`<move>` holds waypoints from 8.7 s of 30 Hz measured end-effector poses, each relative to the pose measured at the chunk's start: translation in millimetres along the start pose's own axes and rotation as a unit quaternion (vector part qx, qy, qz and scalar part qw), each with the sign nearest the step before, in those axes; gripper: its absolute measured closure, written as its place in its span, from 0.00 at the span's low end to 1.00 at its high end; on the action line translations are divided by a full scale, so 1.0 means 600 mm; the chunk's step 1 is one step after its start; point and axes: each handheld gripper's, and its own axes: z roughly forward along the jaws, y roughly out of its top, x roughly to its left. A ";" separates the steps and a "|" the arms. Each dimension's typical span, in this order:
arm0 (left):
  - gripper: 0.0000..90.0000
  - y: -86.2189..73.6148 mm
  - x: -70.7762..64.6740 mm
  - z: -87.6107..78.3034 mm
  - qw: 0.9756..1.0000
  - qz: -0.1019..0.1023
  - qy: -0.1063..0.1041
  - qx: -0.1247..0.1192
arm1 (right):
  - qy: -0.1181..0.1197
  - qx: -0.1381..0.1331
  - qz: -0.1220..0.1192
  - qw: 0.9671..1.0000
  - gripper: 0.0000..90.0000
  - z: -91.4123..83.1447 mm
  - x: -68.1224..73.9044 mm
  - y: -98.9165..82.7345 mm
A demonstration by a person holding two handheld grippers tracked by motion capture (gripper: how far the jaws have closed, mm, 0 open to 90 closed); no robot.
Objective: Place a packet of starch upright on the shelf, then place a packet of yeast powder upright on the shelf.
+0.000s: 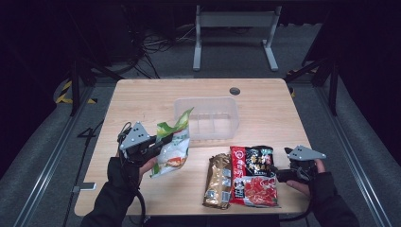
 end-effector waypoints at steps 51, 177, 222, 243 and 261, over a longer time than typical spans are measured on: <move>0.95 0.060 0.127 0.243 0.987 -0.047 0.149 -0.035 | -0.015 0.007 0.006 1.000 0.15 0.005 -0.008 -0.010; 0.92 -0.102 -0.054 0.308 0.958 -0.048 -0.195 0.205 | -0.004 0.022 -0.014 1.000 0.15 0.013 0.003 -0.007; 0.99 0.020 -0.003 0.105 0.998 -0.046 0.003 -0.031 | -0.025 -0.024 -0.006 0.999 0.16 -0.001 -0.002 0.008; 0.99 0.106 0.027 0.168 0.988 -0.066 0.124 -0.068 | -0.026 -0.021 0.003 0.999 0.15 -0.005 -0.002 -0.001; 0.99 0.135 0.053 0.291 0.976 -0.040 0.212 -0.030 | -0.026 -0.013 0.004 1.000 0.15 -0.004 -0.006 -0.007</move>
